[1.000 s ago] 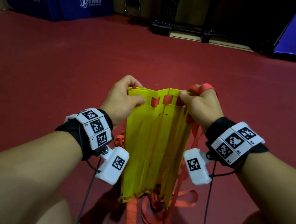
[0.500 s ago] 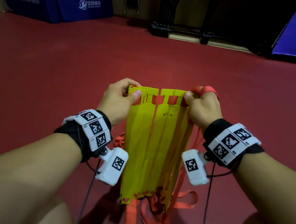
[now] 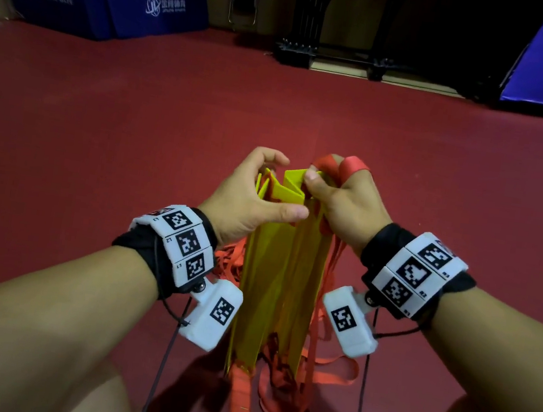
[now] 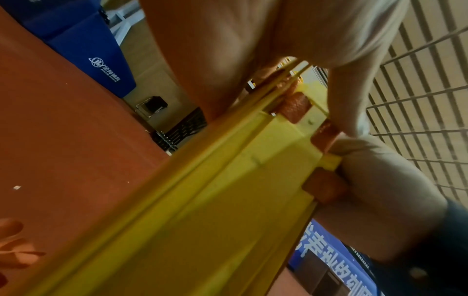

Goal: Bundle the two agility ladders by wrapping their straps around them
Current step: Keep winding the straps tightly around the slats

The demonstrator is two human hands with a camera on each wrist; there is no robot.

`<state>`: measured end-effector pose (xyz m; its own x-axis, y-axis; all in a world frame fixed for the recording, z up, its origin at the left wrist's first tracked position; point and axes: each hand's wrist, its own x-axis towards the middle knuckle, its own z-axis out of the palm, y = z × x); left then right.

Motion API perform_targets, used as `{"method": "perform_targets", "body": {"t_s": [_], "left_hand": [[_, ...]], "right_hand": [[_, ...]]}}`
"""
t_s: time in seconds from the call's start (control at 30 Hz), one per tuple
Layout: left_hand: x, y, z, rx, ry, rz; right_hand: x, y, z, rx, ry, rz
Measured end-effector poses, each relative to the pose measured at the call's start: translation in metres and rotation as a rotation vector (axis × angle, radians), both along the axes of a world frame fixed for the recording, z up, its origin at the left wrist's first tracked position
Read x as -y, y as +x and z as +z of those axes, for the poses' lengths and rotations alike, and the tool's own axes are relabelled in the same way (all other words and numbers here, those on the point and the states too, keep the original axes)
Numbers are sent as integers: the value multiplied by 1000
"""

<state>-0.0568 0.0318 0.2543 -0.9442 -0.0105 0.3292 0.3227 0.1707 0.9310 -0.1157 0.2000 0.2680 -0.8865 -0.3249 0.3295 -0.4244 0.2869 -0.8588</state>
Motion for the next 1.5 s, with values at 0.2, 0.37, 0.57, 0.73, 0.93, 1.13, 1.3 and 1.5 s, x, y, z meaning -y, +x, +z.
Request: {"method": "perform_targets", "body": {"t_s": [0.2,0.37,0.57,0.73,0.93,1.13,1.3,1.5], "left_hand": [[2,-1,-4,-1,14,-27],[9,-7,-9,-27,9,99],[14,-12,-14,-76,-64,287],[16,-13,-10,-37,-147,346],[14,-8,-3,-38,-153,374],[9,-3,-1,-39,-102,189],[4,0,-2,-30,-56,43],[1,-2,-2,-59,-73,32]], "right_hand": [[-1,0,-1,-7,0,-72],[-4,-5,-1,23,-27,-180],[-9,-5,4,86,-74,-162],[-9,1,7,46,13,-69],[-7,2,3,52,25,0],[-9,-11,0,-9,128,-247],[-9,-14,-2,57,91,-247],[-2,-8,-4,42,31,-159]]}}
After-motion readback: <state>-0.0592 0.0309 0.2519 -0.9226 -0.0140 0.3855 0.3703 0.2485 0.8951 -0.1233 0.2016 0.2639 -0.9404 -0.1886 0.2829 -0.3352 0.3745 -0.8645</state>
